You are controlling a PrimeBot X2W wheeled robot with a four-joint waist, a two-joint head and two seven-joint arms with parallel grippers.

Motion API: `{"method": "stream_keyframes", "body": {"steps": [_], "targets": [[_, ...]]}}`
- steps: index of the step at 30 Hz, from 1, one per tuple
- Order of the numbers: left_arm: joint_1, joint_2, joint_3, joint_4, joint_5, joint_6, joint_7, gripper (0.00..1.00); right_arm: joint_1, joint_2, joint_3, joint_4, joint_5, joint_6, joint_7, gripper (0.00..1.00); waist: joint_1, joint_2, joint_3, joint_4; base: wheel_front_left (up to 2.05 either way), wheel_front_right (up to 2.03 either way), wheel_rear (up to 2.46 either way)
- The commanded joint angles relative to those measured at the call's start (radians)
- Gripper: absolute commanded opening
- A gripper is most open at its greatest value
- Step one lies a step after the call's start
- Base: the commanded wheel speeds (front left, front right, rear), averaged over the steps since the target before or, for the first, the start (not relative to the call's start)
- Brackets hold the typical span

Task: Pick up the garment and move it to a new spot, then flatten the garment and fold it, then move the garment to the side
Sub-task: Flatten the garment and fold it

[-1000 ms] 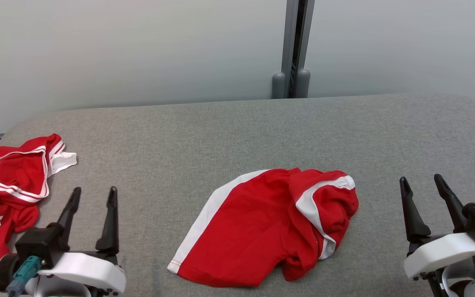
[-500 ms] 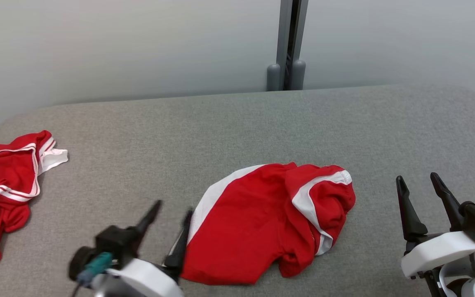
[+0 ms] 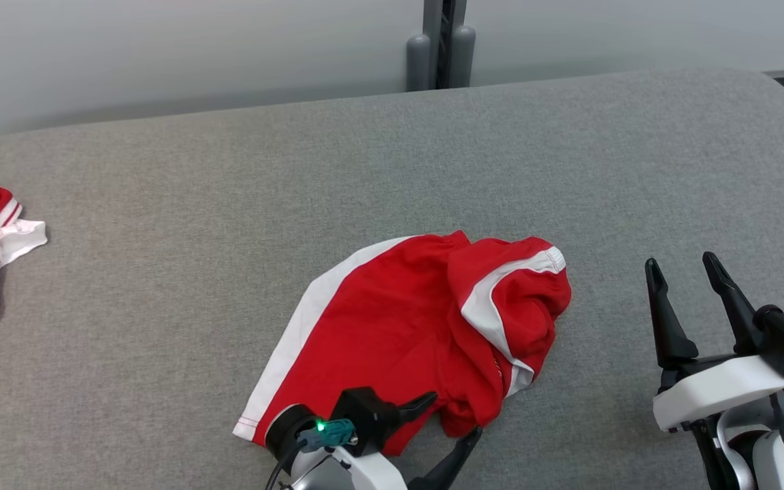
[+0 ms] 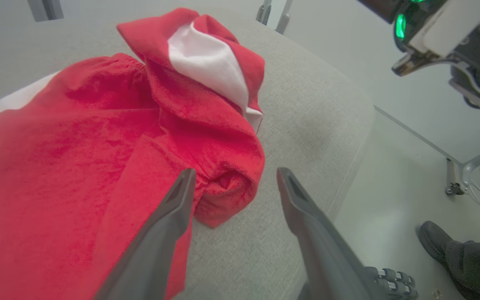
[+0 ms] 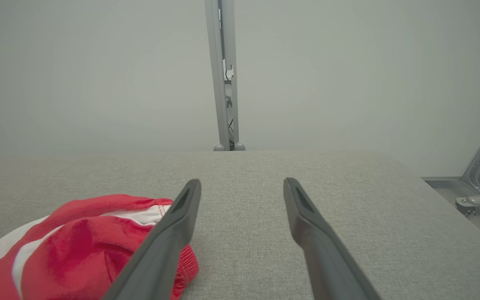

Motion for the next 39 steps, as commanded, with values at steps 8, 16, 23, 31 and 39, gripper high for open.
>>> {"method": "stream_keyframes", "body": {"steps": [8,16,23,31,39], "targets": [[-0.097,-0.028,-0.050,0.078,0.045,-0.035,0.017,1.00,-0.055,-0.005,0.015,0.020,0.021,0.000,-0.032,1.00,0.0000,0.0000,0.098,-0.070,0.00,0.00,0.00],[-0.138,-0.047,-0.062,0.161,0.060,-0.048,-0.015,0.00,-0.079,-0.004,0.005,0.039,0.030,0.000,-0.054,1.00,0.0000,0.0000,0.127,-0.091,0.00,0.00,0.00],[-0.129,-0.006,-0.045,0.115,0.046,-0.047,-0.013,0.00,-0.079,-0.004,-0.014,0.055,0.032,0.000,-0.065,1.00,0.0000,0.0000,0.120,-0.061,0.00,0.00,0.00],[-0.056,0.098,0.012,-0.090,-0.022,-0.006,0.057,0.00,-0.076,-0.004,-0.023,0.057,0.033,0.000,-0.060,1.00,0.0000,0.0000,0.103,0.013,0.00,0.00,0.00],[-0.006,0.225,0.112,-0.300,-0.057,0.073,0.115,0.00,-0.077,-0.005,-0.044,0.049,0.024,0.000,-0.055,1.00,0.0000,0.0000,0.098,0.069,0.00,0.00,0.00]]}}
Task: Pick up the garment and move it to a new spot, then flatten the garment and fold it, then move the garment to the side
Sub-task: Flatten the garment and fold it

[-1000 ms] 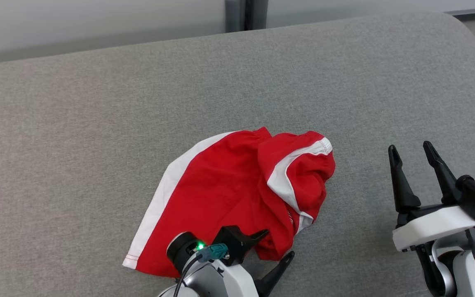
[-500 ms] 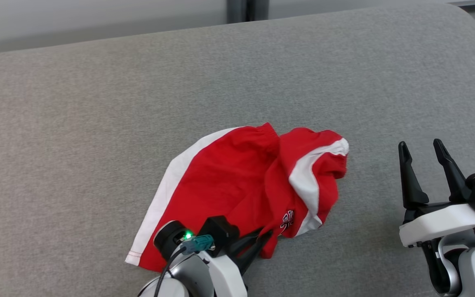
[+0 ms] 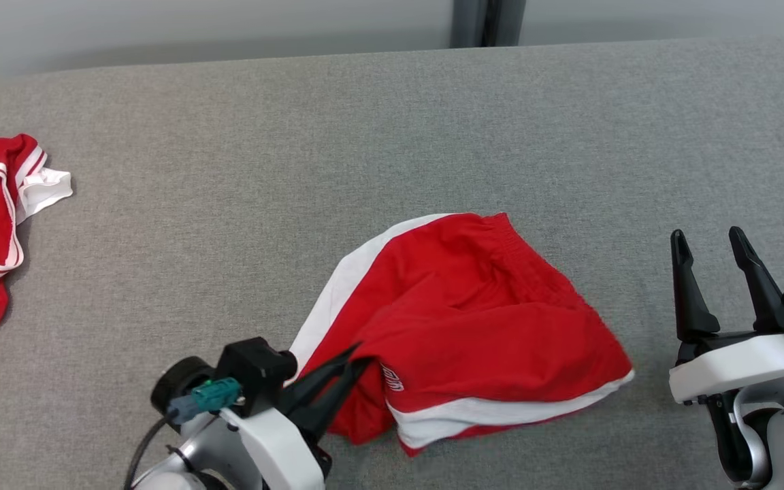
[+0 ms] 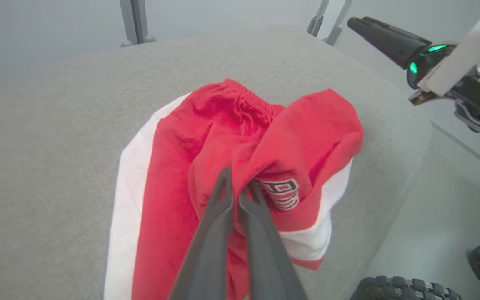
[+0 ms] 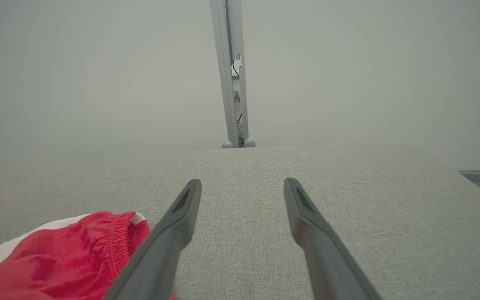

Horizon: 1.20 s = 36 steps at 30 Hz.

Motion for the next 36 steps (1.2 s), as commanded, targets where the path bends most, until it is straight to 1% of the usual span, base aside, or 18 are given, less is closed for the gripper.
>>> {"method": "stream_keyframes", "body": {"steps": [1,4,6,9,11,13,15,18,21,22,24,27,30,31,32,33,34,36], "targets": [[-0.008,0.020,0.019,-0.025,0.005,0.011,0.007,0.00,-0.008,-0.005,-0.006,-0.004,-0.006,0.000,0.000,1.00,0.0000,0.0000,0.000,0.007,0.00,0.00,0.00],[-0.037,0.068,0.059,-0.086,0.015,0.030,0.031,0.00,-0.011,-0.005,-0.006,-0.005,-0.005,0.000,0.002,1.00,0.0000,0.0000,0.000,0.008,0.00,0.00,0.00],[-0.056,0.089,0.082,-0.128,0.029,0.043,0.045,0.00,-0.012,-0.005,-0.007,-0.004,-0.001,0.000,0.001,1.00,0.0000,0.0000,-0.003,0.002,0.00,0.00,0.00],[-0.098,0.136,0.121,-0.196,0.064,0.073,0.084,0.00,-0.008,-0.005,-0.008,0.001,0.008,0.000,0.000,1.00,0.0000,0.0000,-0.010,-0.023,0.00,0.00,0.00],[-0.114,0.150,0.126,-0.208,0.081,0.084,0.106,0.00,-0.005,-0.005,-0.009,0.004,0.011,0.000,0.000,1.00,0.0000,0.0000,-0.013,-0.038,0.00,0.00,0.00],[-0.134,0.151,0.125,-0.187,0.091,0.089,0.124,0.00,-0.002,-0.005,-0.010,0.005,0.013,0.000,0.000,1.00,0.0000,0.0000,-0.012,-0.051,0.00,0.00,0.00],[-0.158,0.132,0.120,-0.139,0.095,0.090,0.127,0.00,-0.001,-0.005,-0.006,0.009,0.017,0.000,0.003,1.00,0.0000,0.0000,-0.010,-0.066,0.00,0.00,0.00],[-0.197,0.070,0.106,-0.024,0.071,0.079,0.107,0.00,-0.004,-0.005,-0.003,0.013,0.020,0.000,0.004,1.00,0.0000,0.0000,-0.005,-0.086,0.00,0.00,0.00],[-0.231,-0.004,0.088,0.123,0.040,0.055,0.079,0.00,-0.011,-0.005,0.007,0.015,0.027,0.000,0.005,1.00,0.0000,0.0000,0.002,-0.107,0.00,0.00,0.00],[-0.231,-0.004,0.088,0.123,0.040,0.055,0.079,0.00,-0.011,-0.005,0.007,0.015,0.027,0.000,0.005,1.00,0.0000,0.0000,0.002,-0.107,0.00,0.00,0.00],[-0.256,-0.049,0.081,0.226,0.024,0.038,0.055,0.00,-0.015,-0.005,0.013,0.019,0.030,0.000,0.006,1.00,0.0000,0.0000,0.008,-0.120,0.00,0.00,0.00],[-0.283,-0.101,0.075,0.364,0.006,0.013,0.017,0.00,-0.020,-0.005,0.021,0.022,0.032,0.000,0.005,1.00,0.0000,0.0000,0.013,-0.134,0.00,0.00,0.00],[-0.307,-0.135,0.073,0.466,-0.003,-0.012,-0.027,0.00,-0.019,-0.005,0.019,0.026,0.030,0.000,0.001,1.00,0.0000,0.0000,0.015,-0.141,0.00,0.00,0.00],[-0.311,-0.143,0.073,0.492,-0.004,-0.016,-0.041,0.05,-0.018,-0.005,0.018,0.027,0.029,0.000,0.001,1.00,0.0000,0.0000,0.015,-0.141,0.00,0.00,0.00],[-0.314,-0.154,0.078,0.515,-0.008,-0.018,-0.059,0.32,-0.017,-0.005,0.016,0.027,0.028,0.000,0.000,1.00,0.0000,0.0000,0.014,-0.141,0.00,0.00,0.00],[-0.318,-0.162,0.081,0.532,-0.011,-0.019,-0.075,0.72,-0.015,-0.005,0.014,0.027,0.027,0.000,-0.001,1.00,0.0000,0.0000,0.013,-0.139,0.00,0.00,0.00],[-0.318,-0.167,0.083,0.546,-0.011,-0.024,-0.093,1.00,-0.012,-0.005,0.011,0.028,0.025,0.000,0.000,1.00,0.0000,0.0000,0.010,-0.137,0.00,0.00,0.00],[-0.313,-0.179,0.092,0.560,-0.013,-0.025,-0.136,1.00,-0.009,-0.005,0.009,0.029,0.023,0.000,0.000,1.00,0.0000,0.0000,0.003,-0.131,0.00,0.00,0.00]]}}
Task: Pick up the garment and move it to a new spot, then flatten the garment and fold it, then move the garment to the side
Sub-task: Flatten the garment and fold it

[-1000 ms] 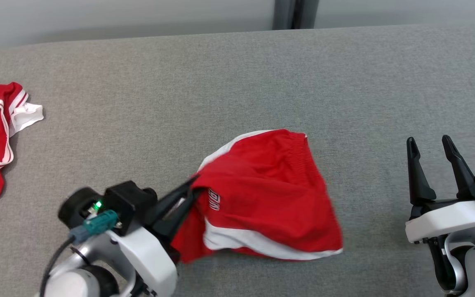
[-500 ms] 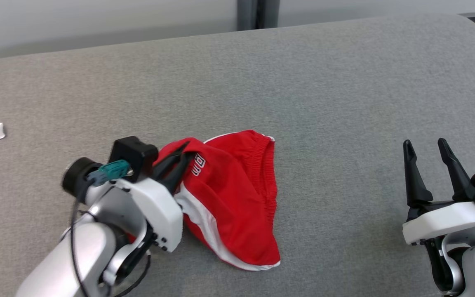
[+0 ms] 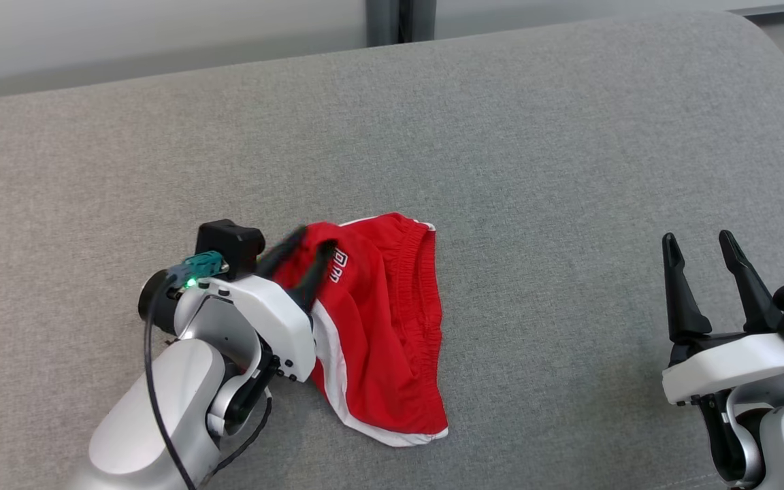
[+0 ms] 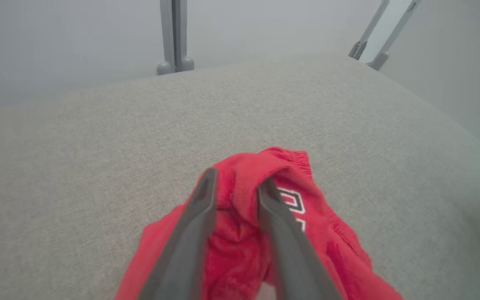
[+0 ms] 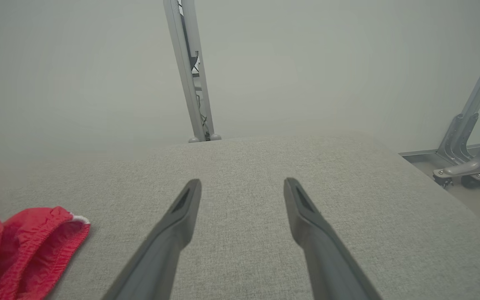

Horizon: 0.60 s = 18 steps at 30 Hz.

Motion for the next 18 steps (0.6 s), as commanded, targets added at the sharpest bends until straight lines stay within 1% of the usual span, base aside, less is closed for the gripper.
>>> {"method": "stream_keyframes", "body": {"steps": [1,3,6,10,14,18], "targets": [[-0.002,-0.003,0.014,0.002,-0.003,0.001,-0.042,1.00,0.001,-0.004,0.000,0.000,-0.004,0.000,-0.003,1.00,0.0000,0.0000,-0.009,0.008,0.00,0.00,0.00],[0.017,-0.003,0.026,-0.006,0.008,0.012,-0.097,1.00,0.005,-0.004,-0.001,0.001,-0.007,0.000,-0.004,1.00,0.0000,0.0000,-0.021,0.016,0.00,0.00,0.00],[0.047,0.005,0.060,-0.037,0.019,0.041,-0.187,1.00,0.010,-0.004,-0.001,-0.005,-0.012,0.000,-0.006,1.00,0.0000,0.0000,-0.035,0.033,0.00,0.00,0.00],[0.095,0.030,0.116,-0.096,0.023,0.080,-0.296,1.00,0.018,-0.004,-0.005,-0.013,-0.019,0.000,-0.001,1.00,0.0000,0.0000,-0.055,0.061,0.00,0.00,0.00],[0.144,0.067,0.187,-0.149,0.030,0.125,-0.358,1.00,0.026,-0.004,-0.006,-0.025,-0.031,0.000,0.006,1.00,0.0000,0.0000,-0.074,0.086,0.00,0.00,0.00],[0.199,0.104,0.259,-0.205,0.037,0.147,-0.383,1.00,0.036,-0.004,-0.008,-0.036,-0.038,0.000,0.009,1.00,0.0000,0.0000,-0.092,0.108,0.00,0.00,0.00]]}}
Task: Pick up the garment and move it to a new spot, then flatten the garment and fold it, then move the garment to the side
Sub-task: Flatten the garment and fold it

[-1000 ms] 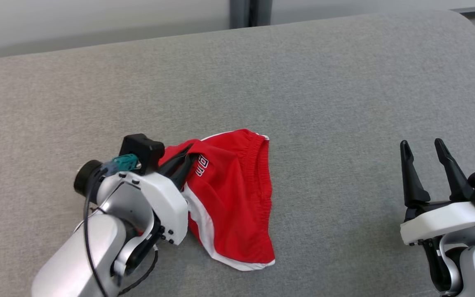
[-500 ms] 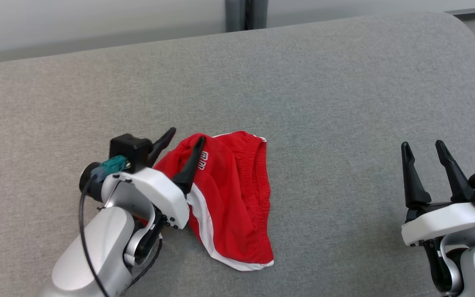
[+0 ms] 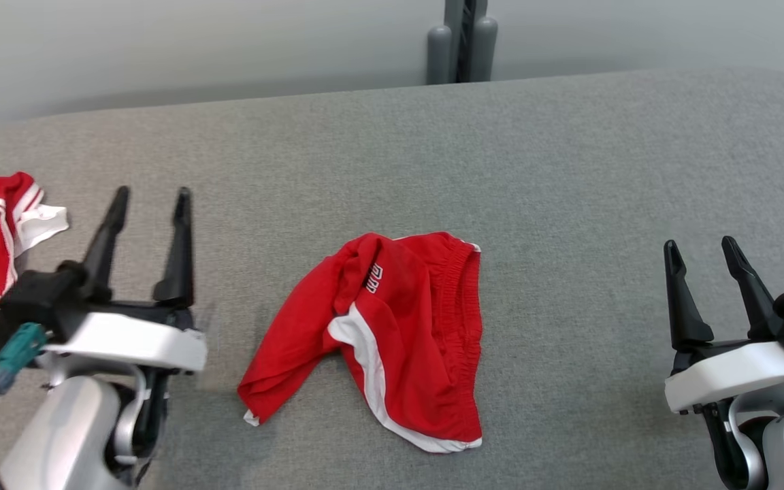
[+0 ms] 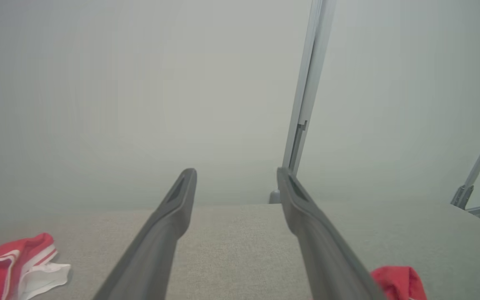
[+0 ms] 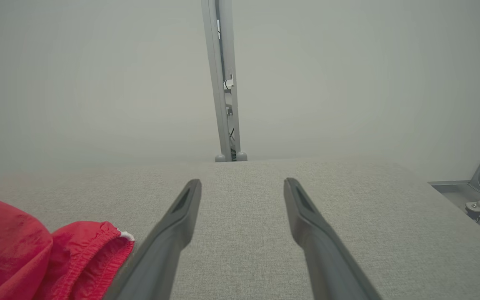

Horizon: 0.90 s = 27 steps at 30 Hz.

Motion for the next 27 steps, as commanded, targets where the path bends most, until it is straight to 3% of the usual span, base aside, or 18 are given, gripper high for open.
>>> {"method": "stream_keyframes", "body": {"steps": [1,9,21,27], "targets": [[0.033,0.018,0.030,-0.020,0.008,0.009,-0.009,1.00,0.015,-0.005,0.000,-0.007,-0.007,0.000,0.004,1.00,0.0000,0.0000,-0.016,0.015,0.00,0.00,0.00],[0.147,0.078,0.055,-0.076,0.035,0.028,-0.003,1.00,0.036,-0.005,0.009,-0.019,-0.016,0.000,0.018,1.00,0.0000,0.0000,-0.035,0.031,0.00,0.00,0.00],[0.177,0.092,0.044,-0.122,0.027,0.042,0.020,1.00,0.044,-0.005,0.020,-0.029,-0.020,0.000,0.028,1.00,0.0000,0.0000,-0.042,0.036,0.00,0.00,0.00],[0.175,0.093,0.037,-0.123,0.024,0.038,0.025,1.00,0.063,-0.005,0.083,-0.036,-0.033,0.000,0.051,1.00,0.0000,0.0000,-0.037,0.039,0.00,0.00,0.00]]}}
